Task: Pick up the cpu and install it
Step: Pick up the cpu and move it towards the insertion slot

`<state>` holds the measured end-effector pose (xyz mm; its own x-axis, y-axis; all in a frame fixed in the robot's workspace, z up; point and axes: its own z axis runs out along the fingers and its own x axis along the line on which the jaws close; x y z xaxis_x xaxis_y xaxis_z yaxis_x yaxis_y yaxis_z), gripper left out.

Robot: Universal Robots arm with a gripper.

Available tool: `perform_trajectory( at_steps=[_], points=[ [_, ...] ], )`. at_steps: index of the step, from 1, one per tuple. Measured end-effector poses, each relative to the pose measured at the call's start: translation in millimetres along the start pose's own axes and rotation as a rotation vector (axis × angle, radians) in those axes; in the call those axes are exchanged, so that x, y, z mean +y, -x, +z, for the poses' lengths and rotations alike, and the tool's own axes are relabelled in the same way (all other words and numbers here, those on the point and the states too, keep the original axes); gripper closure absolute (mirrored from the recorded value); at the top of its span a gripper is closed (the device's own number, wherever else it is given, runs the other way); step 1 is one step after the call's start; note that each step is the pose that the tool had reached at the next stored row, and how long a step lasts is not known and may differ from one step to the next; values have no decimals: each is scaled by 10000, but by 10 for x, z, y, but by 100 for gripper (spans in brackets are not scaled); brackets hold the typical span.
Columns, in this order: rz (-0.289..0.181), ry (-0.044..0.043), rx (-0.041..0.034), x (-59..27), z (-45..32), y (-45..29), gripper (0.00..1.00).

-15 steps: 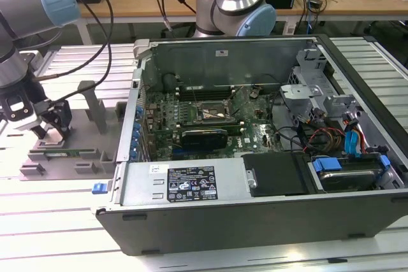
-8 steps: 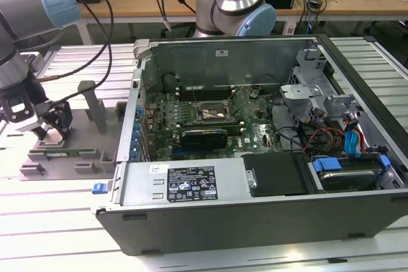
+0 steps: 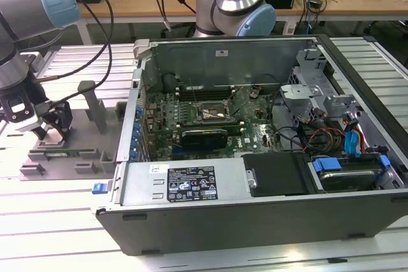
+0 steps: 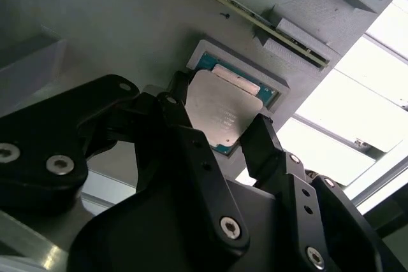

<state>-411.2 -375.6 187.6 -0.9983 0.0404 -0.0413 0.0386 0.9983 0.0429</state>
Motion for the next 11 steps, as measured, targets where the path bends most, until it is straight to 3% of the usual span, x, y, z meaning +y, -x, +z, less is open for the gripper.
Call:
perform_trajectory(
  at_steps=[1, 2, 8, 11],
  points=[
    [0, 0, 1, 0, 0, 0, 40],
    [0, 0, 0, 0, 0, 0, 46],
    [0, 3, -4, 1, -2, 1, 46],
    [0, 1, -2, 3, -57, 2, 46]
  ],
)
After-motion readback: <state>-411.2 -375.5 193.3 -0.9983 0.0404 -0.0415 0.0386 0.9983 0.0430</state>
